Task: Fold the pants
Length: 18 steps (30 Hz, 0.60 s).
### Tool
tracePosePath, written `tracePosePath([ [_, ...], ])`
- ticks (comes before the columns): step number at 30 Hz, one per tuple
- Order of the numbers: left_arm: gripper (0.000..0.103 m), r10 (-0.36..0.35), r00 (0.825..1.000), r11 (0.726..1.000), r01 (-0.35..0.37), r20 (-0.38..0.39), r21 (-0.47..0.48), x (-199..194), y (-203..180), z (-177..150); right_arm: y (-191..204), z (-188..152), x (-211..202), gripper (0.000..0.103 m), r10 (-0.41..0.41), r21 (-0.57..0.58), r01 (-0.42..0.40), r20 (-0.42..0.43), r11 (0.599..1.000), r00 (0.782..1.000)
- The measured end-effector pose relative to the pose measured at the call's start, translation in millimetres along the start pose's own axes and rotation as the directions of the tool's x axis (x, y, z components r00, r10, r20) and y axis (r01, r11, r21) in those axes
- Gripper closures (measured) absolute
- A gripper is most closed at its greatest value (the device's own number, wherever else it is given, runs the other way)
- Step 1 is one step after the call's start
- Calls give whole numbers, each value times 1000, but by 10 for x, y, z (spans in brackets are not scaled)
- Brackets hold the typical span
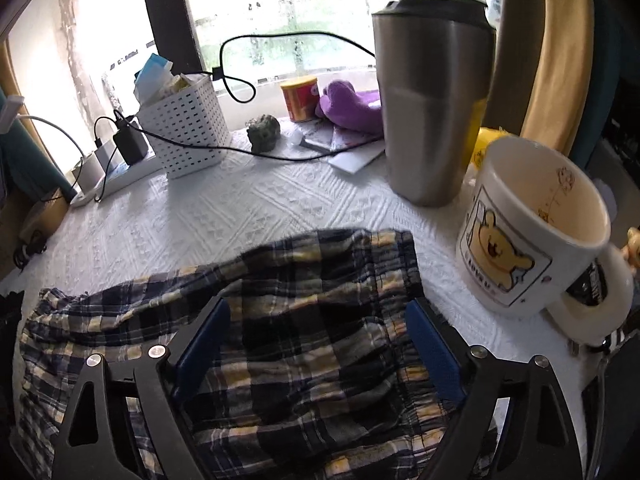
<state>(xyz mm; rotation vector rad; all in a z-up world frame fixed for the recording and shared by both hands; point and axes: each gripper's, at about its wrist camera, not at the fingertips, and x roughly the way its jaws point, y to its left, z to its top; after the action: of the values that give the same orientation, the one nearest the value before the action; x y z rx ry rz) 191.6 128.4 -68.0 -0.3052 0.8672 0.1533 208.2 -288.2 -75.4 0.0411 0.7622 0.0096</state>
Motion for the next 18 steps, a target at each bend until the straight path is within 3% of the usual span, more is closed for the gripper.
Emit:
tracePosePath([
  [2, 70, -23, 1000, 1000, 23, -7, 21, 89, -44, 44, 10, 44, -10, 13, -7, -7, 7, 9, 1000, 1000],
  [3, 42, -38, 999, 999, 38, -9, 29, 122, -81, 45, 7, 66, 3, 13, -12, -10, 12, 10, 1000, 1000],
  [4, 31, -57, 998, 998, 57, -10, 35, 158, -101, 58, -7, 83, 29, 13, -15, -10, 15, 7, 1000, 1000],
  [7, 31, -84, 995, 993, 87, -44, 74, 347, -202, 100, -47, 110, 137, 14, -22, -1, 22, -14, 1000, 1000],
  [10, 33, -24, 999, 988, 28, -27, 152, 462, -345, 102, -54, 82, 302, 28, -30, 1, 31, -49, 1000, 998],
  [11, 42, -12, 1000, 984, 16, -23, 175, 476, -386, 99, -41, 71, 320, 32, -45, -8, 44, -42, 999, 998],
  [13, 87, -20, 1000, 975, 25, -21, 223, 477, -476, 86, -20, 69, 315, 52, -61, -26, 61, -25, 998, 998],
  [14, 95, -43, 999, 968, 50, -33, 246, 471, -513, 74, -29, 73, 307, 72, -59, -22, 58, -21, 998, 998],
  [15, 99, -45, 998, 965, 53, -35, 257, 461, -533, 63, -49, 77, 296, 84, -47, -10, 47, -18, 999, 999],
  [18, 100, -16, 1000, 962, 13, 9, 273, 351, -552, 48, 7, 77, 235, 92, -46, -33, 46, 6, 998, 999],
])
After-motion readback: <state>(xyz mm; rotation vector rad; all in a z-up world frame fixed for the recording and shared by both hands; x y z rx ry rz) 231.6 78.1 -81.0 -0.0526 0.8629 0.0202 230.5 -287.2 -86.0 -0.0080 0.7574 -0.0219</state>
